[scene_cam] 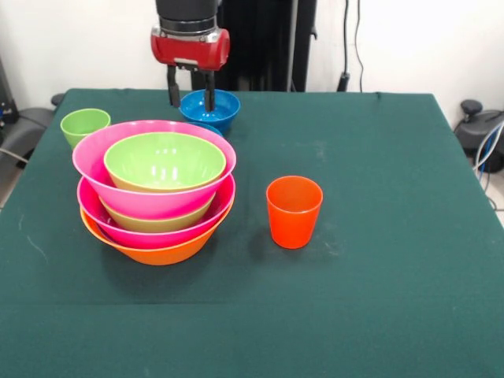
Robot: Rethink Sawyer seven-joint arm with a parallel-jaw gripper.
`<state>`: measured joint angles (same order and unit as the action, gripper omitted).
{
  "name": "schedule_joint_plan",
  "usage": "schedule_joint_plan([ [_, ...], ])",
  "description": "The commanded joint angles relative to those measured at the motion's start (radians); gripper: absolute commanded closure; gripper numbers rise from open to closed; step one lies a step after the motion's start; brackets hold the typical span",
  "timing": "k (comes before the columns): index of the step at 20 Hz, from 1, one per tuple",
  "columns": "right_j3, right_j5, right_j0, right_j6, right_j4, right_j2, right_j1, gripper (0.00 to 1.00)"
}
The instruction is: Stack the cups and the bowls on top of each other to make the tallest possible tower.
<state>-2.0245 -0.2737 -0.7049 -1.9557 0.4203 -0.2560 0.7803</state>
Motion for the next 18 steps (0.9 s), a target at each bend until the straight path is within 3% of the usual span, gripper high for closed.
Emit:
schedule_joint_plan([
  [1,-0.035,0.088,0.048,-0.085,0.048,0.0,-0.097,0.0],
  [18,0.004,0.18,0.071,-0.087,0.04,0.021,-0.197,0.0],
])
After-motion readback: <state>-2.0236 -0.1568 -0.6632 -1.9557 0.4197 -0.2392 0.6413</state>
